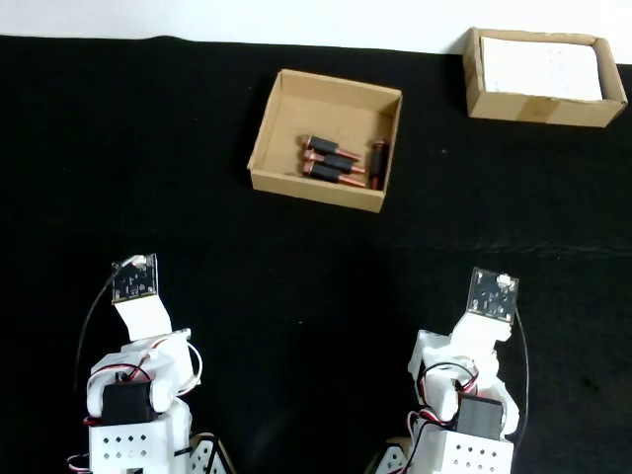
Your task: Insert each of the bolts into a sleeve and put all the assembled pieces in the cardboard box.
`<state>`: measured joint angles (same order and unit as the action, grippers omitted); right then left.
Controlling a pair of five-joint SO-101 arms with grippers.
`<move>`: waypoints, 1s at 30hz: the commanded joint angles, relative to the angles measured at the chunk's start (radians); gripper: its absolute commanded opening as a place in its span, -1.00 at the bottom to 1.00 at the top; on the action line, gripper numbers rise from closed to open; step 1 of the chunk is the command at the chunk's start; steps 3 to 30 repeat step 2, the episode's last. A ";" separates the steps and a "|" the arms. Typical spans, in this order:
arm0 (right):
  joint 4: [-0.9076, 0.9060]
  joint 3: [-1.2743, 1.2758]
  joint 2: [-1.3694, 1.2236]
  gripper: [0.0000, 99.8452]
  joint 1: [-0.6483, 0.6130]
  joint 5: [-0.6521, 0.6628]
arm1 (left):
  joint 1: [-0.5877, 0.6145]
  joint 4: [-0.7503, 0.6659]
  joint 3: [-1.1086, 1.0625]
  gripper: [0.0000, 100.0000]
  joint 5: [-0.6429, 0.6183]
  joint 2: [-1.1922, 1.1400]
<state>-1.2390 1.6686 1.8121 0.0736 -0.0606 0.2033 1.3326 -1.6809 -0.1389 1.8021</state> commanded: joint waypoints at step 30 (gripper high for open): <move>-0.004 0.131 0.008 -0.98 0.010 -0.005 | -0.007 0.006 -0.015 -0.98 0.003 0.005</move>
